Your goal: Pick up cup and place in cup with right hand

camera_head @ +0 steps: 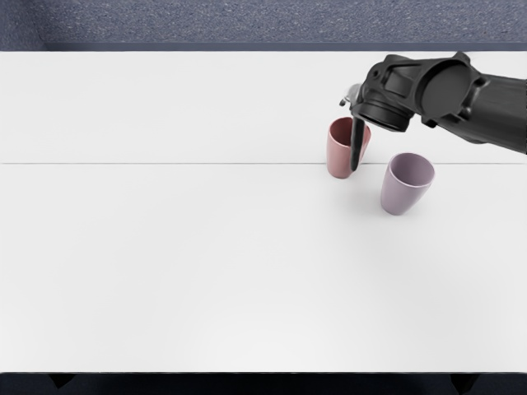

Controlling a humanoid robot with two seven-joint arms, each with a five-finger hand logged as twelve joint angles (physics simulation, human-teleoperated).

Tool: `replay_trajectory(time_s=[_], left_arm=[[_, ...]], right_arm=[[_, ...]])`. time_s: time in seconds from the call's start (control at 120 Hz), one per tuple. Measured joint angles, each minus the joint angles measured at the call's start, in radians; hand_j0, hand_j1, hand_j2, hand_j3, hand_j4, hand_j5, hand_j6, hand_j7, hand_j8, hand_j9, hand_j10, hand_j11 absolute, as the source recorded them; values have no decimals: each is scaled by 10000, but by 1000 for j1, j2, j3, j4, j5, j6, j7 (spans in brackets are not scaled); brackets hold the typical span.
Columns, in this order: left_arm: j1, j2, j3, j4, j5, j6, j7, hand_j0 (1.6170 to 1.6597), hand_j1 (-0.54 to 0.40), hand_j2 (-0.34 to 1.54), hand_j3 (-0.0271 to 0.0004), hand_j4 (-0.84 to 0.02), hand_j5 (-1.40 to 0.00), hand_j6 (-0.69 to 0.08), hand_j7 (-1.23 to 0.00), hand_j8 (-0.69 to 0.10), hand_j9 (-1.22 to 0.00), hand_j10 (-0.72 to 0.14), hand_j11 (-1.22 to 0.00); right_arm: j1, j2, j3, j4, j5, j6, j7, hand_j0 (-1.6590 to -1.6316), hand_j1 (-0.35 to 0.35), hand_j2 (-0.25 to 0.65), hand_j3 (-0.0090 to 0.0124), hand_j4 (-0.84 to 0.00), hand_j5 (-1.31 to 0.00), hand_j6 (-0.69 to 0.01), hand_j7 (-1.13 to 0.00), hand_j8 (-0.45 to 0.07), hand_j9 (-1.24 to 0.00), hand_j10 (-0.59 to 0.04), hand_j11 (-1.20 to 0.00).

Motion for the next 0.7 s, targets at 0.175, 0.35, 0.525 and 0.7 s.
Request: replay_trajectory(time_s=[0.175, 0.35, 0.525, 0.7], left_arm=[[-1, 0, 0, 0, 0, -1, 0, 16581, 3488, -3, 0, 4, 1, 5, 1, 5, 0, 4, 0], [-1, 0, 0, 0, 0, 0, 0, 16581, 3488, -3, 0, 4, 1, 5, 0, 5, 0, 4, 0], [-1, 0, 0, 0, 0, 0, 0, 16581, 3488, -3, 0, 4, 1, 5, 0, 5, 0, 4, 0], [-1, 0, 0, 0, 0, 0, 0, 16581, 3488, -3, 0, 4, 1, 6, 0, 6, 0, 4, 0]], right_arm=[[-16, 19, -1, -57, 0, 29, 0, -16581, -2625, -136, 0, -750, -949, -763, -945, -754, -948, -744, -947], [-38, 57, -1, -124, 1, 65, 0, -16581, -2387, -175, 0, -950, -1207, -963, -1203, -954, -1206, -944, -1205], [-48, 67, -1, -140, 1, 74, 0, -16581, -2036, -233, 0, -1244, -1588, -1258, -1584, -1248, -1587, -1238, -1586], [-51, 69, 0, -143, 1, 76, 0, -16581, -1426, -334, 0, -1754, -2250, -1767, -2246, -1758, -2248, -1747, -2248]])
